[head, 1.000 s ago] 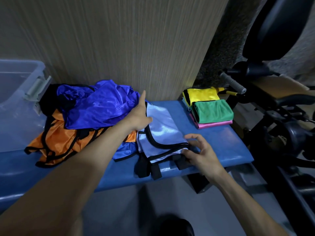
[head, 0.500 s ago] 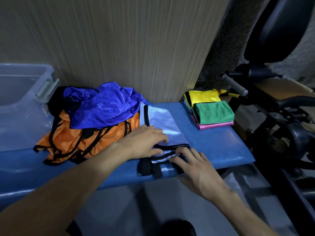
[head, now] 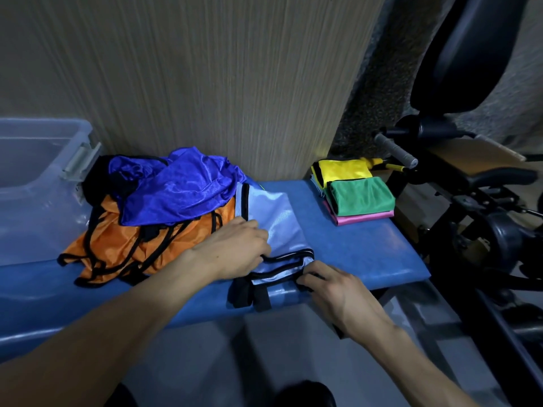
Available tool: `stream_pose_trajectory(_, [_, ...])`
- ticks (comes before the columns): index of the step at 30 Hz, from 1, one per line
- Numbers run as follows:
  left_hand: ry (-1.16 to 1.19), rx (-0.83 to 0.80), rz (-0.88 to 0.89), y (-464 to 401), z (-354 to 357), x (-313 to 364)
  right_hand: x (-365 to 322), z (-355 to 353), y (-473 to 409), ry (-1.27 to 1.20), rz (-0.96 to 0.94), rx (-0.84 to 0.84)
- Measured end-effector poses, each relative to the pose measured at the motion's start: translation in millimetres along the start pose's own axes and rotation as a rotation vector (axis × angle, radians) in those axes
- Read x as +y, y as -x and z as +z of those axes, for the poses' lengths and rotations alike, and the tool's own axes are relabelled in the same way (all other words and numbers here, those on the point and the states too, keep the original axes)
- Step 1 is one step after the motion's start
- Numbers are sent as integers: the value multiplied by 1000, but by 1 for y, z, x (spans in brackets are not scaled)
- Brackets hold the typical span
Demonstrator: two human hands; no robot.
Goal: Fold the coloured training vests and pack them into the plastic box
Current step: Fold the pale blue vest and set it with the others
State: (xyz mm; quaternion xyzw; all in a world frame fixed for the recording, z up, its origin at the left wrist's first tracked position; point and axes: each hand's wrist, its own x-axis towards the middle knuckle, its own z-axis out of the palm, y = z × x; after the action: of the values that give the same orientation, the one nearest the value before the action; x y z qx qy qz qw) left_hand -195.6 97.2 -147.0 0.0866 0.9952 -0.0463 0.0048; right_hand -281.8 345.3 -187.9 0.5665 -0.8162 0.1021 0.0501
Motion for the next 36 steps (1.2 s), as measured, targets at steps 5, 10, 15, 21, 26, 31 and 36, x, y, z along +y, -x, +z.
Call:
stream_pose_trajectory(5, [95, 35, 13, -6, -8, 16, -2, -6, -7, -44, -18, -37])
stream_pose_trajectory(10, [169, -24, 26, -14, 7, 36, -2, -13, -13, -71, 10, -89])
stream_pose_trajectory(15, [178, -91, 0, -10, 10, 40, -6, -37, -25, -142, 110, -100])
stream_pose_trajectory(21, [220, -148, -16, -10, 11, 35, 4, -42, -65, -250, 326, -244])
stream_pose_trajectory(26, [613, -106, -79, -2, 10, 15, 11, -31, -83, -377, 566, -289])
stream_pose_trajectory(31, [717, 253, -194, 28, 0, -7, 4, -26, -85, -321, 591, -189])
stream_pose_trajectory(36, [319, 92, -250, 76, -1, 6, -6, -19, -80, -234, 510, -86])
